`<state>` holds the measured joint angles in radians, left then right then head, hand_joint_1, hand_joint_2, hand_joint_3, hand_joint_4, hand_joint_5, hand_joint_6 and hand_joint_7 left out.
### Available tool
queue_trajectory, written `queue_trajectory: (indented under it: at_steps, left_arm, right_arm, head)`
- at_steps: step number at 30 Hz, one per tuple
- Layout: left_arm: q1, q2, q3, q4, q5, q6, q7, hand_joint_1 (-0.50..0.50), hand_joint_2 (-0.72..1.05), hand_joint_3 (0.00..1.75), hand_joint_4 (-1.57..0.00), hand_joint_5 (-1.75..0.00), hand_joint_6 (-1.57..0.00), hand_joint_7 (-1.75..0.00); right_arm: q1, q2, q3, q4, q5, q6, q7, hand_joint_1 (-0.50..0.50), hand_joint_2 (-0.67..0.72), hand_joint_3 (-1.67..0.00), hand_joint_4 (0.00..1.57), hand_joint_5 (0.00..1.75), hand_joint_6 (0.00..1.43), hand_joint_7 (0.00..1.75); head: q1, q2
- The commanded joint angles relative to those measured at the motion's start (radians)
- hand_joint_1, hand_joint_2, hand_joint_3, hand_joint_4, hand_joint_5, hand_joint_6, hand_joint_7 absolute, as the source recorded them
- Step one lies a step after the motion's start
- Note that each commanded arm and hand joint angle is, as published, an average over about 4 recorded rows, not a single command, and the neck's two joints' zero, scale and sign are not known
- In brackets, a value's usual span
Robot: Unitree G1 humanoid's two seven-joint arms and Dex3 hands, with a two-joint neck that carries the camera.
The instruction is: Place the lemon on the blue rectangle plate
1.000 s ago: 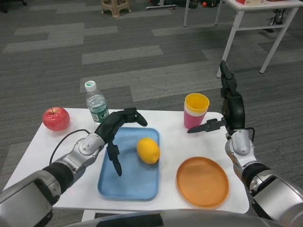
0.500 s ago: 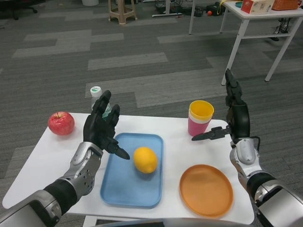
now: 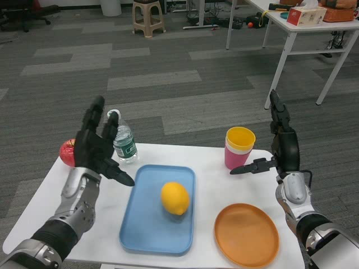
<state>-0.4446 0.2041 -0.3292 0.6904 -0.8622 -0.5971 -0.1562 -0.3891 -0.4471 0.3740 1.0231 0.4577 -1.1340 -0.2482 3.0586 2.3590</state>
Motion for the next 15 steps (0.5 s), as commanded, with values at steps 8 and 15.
queue_trajectory:
  at_steps: [8, 15]
  left_arm:
    - [0.084, 0.029, 0.228, -0.103, 0.149, 0.069, -0.008, -0.48, -0.72, 0.09, 0.00, 0.00, 0.00, -0.14]
    - [0.083, 0.021, 0.234, -0.109, 0.150, 0.073, -0.014, -0.48, -0.72, 0.09, 0.00, 0.00, 0.00, -0.14]
  right_arm:
    - [-0.010, -0.025, -0.018, 0.002, 0.008, 0.000, -0.005, -0.25, 0.12, 0.00, 0.00, 0.00, 0.00, 0.00]
    - [-0.010, -0.027, -0.016, 0.003, 0.009, 0.000, -0.005, -0.25, 0.14, 0.00, 0.00, 0.00, 0.00, 0.00]
  head:
    - [-0.005, 0.003]
    - [-0.005, 0.002]
